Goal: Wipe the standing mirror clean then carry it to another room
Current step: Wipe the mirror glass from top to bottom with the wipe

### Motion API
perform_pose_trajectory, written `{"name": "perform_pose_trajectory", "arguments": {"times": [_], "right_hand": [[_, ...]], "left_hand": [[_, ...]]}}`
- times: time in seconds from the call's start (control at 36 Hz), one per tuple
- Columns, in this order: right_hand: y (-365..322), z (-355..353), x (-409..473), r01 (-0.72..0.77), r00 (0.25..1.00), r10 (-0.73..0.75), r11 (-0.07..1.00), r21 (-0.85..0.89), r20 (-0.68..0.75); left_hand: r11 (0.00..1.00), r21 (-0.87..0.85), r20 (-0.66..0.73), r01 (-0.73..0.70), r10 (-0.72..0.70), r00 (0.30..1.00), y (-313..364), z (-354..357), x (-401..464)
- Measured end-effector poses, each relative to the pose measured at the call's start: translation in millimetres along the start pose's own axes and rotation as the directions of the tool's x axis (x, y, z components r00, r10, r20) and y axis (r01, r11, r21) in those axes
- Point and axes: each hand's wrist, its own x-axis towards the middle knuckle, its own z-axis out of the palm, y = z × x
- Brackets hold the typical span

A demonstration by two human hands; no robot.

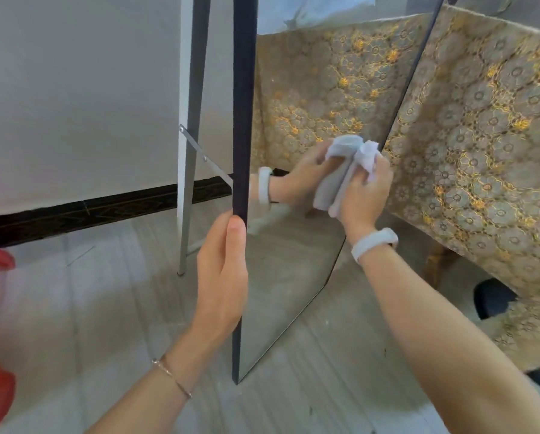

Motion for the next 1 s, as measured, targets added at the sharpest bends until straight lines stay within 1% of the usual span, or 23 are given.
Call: {"name": "perform_pose_trajectory", "arguments": {"times": [0.03, 0.08, 0.11, 0.17, 0.22, 0.25, 0.28, 0.33, 0.39, 0.44, 0.47, 0.5, 0.53, 0.58, 0.61, 0.69, 0.72, 0.78, 0.83, 0.89, 0.92, 0.97, 1.0], "right_hand": [[2, 2, 16, -0.088, 0.996, 0.088, 0.996, 0.010, -0.014], [-2, 6, 27, -0.121, 0.992, 0.121, 0.993, 0.004, -0.035], [-8, 8, 21, -0.082, 0.995, 0.081, 0.997, -0.004, -0.050], [-20, 11, -8, 0.070, 0.996, -0.069, 0.997, 0.017, -0.054], [-28, 7, -57, 0.228, 0.974, -0.228, 0.972, 0.063, 0.002], [-29, 2, -85, 0.327, 0.941, -0.333, 0.941, 0.089, 0.060], [-27, -4, -112, 0.437, 0.886, -0.448, 0.893, 0.112, 0.122], [-14, -13, -151, 0.622, 0.737, -0.636, 0.770, 0.139, 0.228], [4, -16, -167, 0.720, 0.628, -0.724, 0.680, 0.141, 0.285], [20, -16, -167, 0.774, 0.571, -0.757, 0.626, 0.099, 0.317], [29, -15, -164, 0.786, 0.564, -0.754, 0.615, 0.061, 0.336], [37, -15, -159, 0.781, 0.584, -0.734, 0.624, 0.007, 0.346], [42, -15, -153, 0.750, 0.632, -0.692, 0.659, -0.051, 0.349], [50, -13, -135, 0.593, 0.775, -0.533, 0.799, -0.101, 0.338], [54, -11, -122, 0.510, 0.828, -0.456, 0.855, -0.099, 0.328], [71, -2, -75, 0.302, 0.944, -0.272, 0.940, -0.160, 0.184], [78, 1, -59, 0.204, 0.974, -0.179, 0.959, -0.197, 0.137], [90, 5, -36, 0.015, 0.995, 0.010, 0.969, -0.246, 0.099], [96, 5, -32, -0.064, 0.989, 0.099, 0.957, -0.282, 0.111], [92, 5, -46, -0.044, 0.987, 0.086, 0.956, -0.290, 0.134], [89, 4, -60, 0.012, 0.985, 0.042, 0.952, -0.305, 0.167], [74, -1, -100, 0.182, 0.965, -0.123, 0.951, -0.251, 0.233], [70, -7, -124, 0.232, 0.950, -0.187, 0.959, -0.165, 0.249]], "left_hand": [[1.000, -0.003, 0.007, -0.004, 0.004, 1.000, -1, -1, 1], [1.000, -0.012, 0.023, -0.015, 0.015, 1.000, -4, -5, 3], [0.999, -0.026, 0.040, -0.021, 0.022, 0.999, -6, -7, 4], [0.999, -0.027, 0.078, -0.029, 0.031, 0.996, -11, -10, 5], [0.999, -0.014, 0.097, -0.035, 0.037, 0.995, -14, -13, 8], [0.999, -0.014, 0.105, -0.042, 0.043, 0.994, -16, -14, 9], [0.999, -0.027, 0.119, -0.041, 0.044, 0.992, -17, -14, 9], [0.997, -0.066, 0.134, -0.030, 0.038, 0.990, -18, -15, 10], [0.996, -0.080, 0.109, -0.030, 0.039, 0.993, -19, -16, 11], [0.997, -0.059, 0.109, -0.049, 0.056, 0.992, -21, -16, 10], [0.997, -0.054, 0.115, -0.054, 0.060, 0.992, -23, -16, 9], [0.997, -0.048, 0.117, -0.062, 0.068, 0.991, -24, -16, 9], [0.997, -0.040, 0.124, -0.067, 0.071, 0.990, -23, -16, 8], [0.997, -0.038, 0.149, -0.060, 0.065, 0.987, -26, -17, 7], [0.998, -0.032, 0.156, -0.053, 0.058, 0.986, -27, -18, 7], [0.998, -0.018, 0.148, -0.053, 0.055, 0.987, -32, -17, 2], [0.999, -0.030, 0.128, -0.044, 0.048, 0.991, -32, -17, 0], [0.999, -0.017, 0.102, -0.033, 0.035, 0.994, -35, -15, -5], [1.000, 0.006, 0.100, -0.016, 0.016, 0.995, -40, -16, -8], [1.000, -0.005, 0.109, 0.007, -0.007, 0.994, -45, -19, -10], [1.000, 0.004, 0.122, 0.015, -0.015, 0.992, -47, -18, -11], [1.000, 0.009, 0.121, 0.026, -0.027, 0.992, -52, -18, -14], [1.000, -0.001, 0.114, 0.027, -0.026, 0.993, -54, -17, -15]]}}
